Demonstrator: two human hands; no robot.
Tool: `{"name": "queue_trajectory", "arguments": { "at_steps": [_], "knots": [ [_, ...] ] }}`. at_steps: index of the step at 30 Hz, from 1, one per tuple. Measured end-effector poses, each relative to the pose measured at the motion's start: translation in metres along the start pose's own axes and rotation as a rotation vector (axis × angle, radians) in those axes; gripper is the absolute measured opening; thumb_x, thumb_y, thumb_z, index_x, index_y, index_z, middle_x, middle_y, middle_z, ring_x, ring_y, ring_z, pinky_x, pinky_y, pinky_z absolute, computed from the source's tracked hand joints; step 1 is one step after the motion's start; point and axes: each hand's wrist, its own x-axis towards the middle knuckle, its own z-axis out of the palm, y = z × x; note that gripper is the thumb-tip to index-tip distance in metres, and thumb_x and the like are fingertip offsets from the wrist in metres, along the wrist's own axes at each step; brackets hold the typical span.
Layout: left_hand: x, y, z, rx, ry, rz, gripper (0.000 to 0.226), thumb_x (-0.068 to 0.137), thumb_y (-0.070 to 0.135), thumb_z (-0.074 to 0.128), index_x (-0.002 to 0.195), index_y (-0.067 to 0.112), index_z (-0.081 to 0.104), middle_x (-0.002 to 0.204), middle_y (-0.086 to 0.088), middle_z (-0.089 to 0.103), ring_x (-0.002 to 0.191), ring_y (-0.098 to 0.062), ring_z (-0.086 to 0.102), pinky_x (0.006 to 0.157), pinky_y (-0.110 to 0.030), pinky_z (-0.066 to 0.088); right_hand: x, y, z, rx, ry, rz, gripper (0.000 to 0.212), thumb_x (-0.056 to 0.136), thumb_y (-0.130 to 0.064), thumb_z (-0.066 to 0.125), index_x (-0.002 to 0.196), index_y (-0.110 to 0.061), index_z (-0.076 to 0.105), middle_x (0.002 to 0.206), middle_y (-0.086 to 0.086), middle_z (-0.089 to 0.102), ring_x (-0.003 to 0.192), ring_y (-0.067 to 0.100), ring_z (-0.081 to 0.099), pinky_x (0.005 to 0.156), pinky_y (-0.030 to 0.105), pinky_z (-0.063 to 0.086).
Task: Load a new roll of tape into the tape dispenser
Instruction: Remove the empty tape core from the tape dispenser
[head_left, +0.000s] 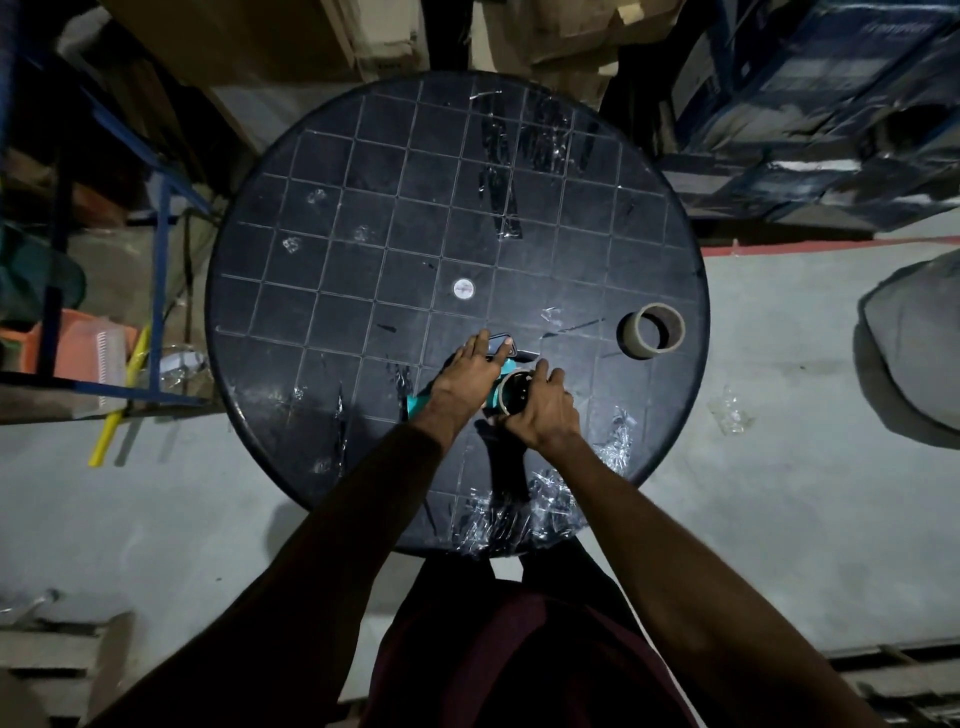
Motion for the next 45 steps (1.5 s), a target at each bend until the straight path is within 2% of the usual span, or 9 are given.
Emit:
{"name": "queue_trajectory", "arguments": {
  "at_steps": [8, 20, 27, 30, 33, 36, 39, 42, 45],
  "knots": [
    [0.001, -0.001, 0.001, -0.014, 0.009, 0.001, 0.104, 0.087, -0.002, 0.068, 0.161, 0.023, 0.000, 0.166, -0.025, -0.005, 0.154, -0.041, 0.005, 0.124, -0.046, 0.012, 0.005, -0.011, 0.006, -0.027, 0.046, 0.005, 0.089, 0.070, -0.037, 0.088, 0.138, -0.008, 0.039, 0.128, 0.016, 0.048, 0.109, 0.040, 0.062, 0.087, 0.045, 0.055],
    [0.002, 0.000, 0.002, -0.006, 0.027, 0.006, 0.103, 0.089, -0.003, 0.066, 0.162, 0.022, -0.002, 0.166, -0.025, -0.006, 0.154, -0.041, 0.004, 0.123, -0.046, 0.013, -0.006, 0.006, 0.000, 0.046, 0.073, -0.083, 0.096, 0.061, -0.055, 0.087, 0.130, -0.014, 0.034, 0.125, 0.012, 0.042, 0.105, 0.043, 0.061, 0.081, 0.048, 0.055],
    [0.004, -0.002, 0.008, -0.020, 0.043, 0.006, 0.104, 0.088, -0.004, 0.067, 0.161, 0.024, 0.000, 0.166, -0.022, -0.004, 0.154, -0.039, 0.004, 0.125, -0.047, 0.014, -0.017, 0.021, 0.001, 0.206, 0.094, -0.113, 0.094, 0.051, -0.065, 0.078, 0.119, -0.014, 0.036, 0.113, 0.010, 0.053, 0.096, 0.028, 0.060, 0.078, 0.038, 0.055],
    [0.002, -0.002, 0.007, -0.021, 0.038, 0.004, 0.107, 0.085, -0.001, 0.072, 0.161, 0.025, 0.001, 0.166, -0.022, 0.000, 0.153, -0.040, 0.010, 0.124, -0.048, 0.019, -0.026, 0.029, -0.005, 0.254, 0.148, -0.149, 0.082, 0.055, -0.052, 0.082, 0.117, -0.017, 0.040, 0.113, 0.007, 0.061, 0.097, 0.024, 0.062, 0.074, 0.027, 0.050],
    [-0.002, -0.006, 0.004, -0.028, 0.027, 0.031, 0.110, 0.078, 0.006, 0.077, 0.161, 0.027, 0.008, 0.166, -0.020, 0.008, 0.148, -0.041, 0.022, 0.120, -0.051, 0.029, -0.032, 0.031, -0.022, 0.265, 0.218, -0.225, 0.078, 0.059, -0.039, 0.087, 0.121, -0.018, 0.046, 0.116, 0.005, 0.060, 0.103, 0.024, 0.061, 0.079, 0.027, 0.050],
    [-0.010, -0.007, 0.002, -0.266, 0.161, -0.040, 0.082, 0.079, 0.015, 0.074, 0.151, 0.032, 0.037, 0.159, -0.017, 0.031, 0.141, -0.039, 0.037, 0.113, -0.050, 0.038, -0.037, 0.033, -0.047, 0.297, 0.291, -0.340, 0.084, 0.059, -0.031, 0.092, 0.130, -0.012, 0.051, 0.120, 0.009, 0.055, 0.107, 0.027, 0.058, 0.089, 0.025, 0.046],
    [-0.051, 0.022, -0.026, -0.831, 0.453, -0.209, 0.034, 0.092, 0.011, 0.065, 0.125, 0.017, 0.067, 0.125, -0.008, 0.066, 0.114, -0.024, 0.063, 0.099, -0.033, 0.050, -0.042, 0.036, -0.072, 0.308, 0.312, -0.462, 0.086, 0.058, -0.032, 0.092, 0.133, -0.015, 0.053, 0.118, 0.002, 0.048, 0.108, 0.024, 0.057, 0.092, 0.017, 0.041],
    [-0.101, 0.058, -0.049, -1.353, 0.479, -0.224, 0.017, 0.098, 0.011, 0.062, 0.112, 0.014, 0.071, 0.102, -0.006, 0.073, 0.089, -0.020, 0.069, 0.078, -0.030, 0.056, -0.049, 0.035, -0.094, 0.300, 0.318, -0.596, 0.082, 0.060, -0.032, 0.090, 0.132, -0.017, 0.053, 0.117, 0.002, 0.052, 0.110, 0.021, 0.056, 0.091, 0.012, 0.036],
    [-0.131, 0.079, -0.051, -1.501, 0.570, -0.199, 0.016, 0.096, 0.014, 0.067, 0.111, 0.018, 0.070, 0.098, -0.002, 0.075, 0.080, -0.009, 0.071, 0.075, -0.027, 0.058, -0.061, 0.030, -0.109, 0.333, 0.323, -0.695, 0.077, 0.064, -0.032, 0.088, 0.130, -0.015, 0.053, 0.120, 0.000, 0.056, 0.112, 0.015, 0.054, 0.092, 0.017, 0.038]
  ]
}}
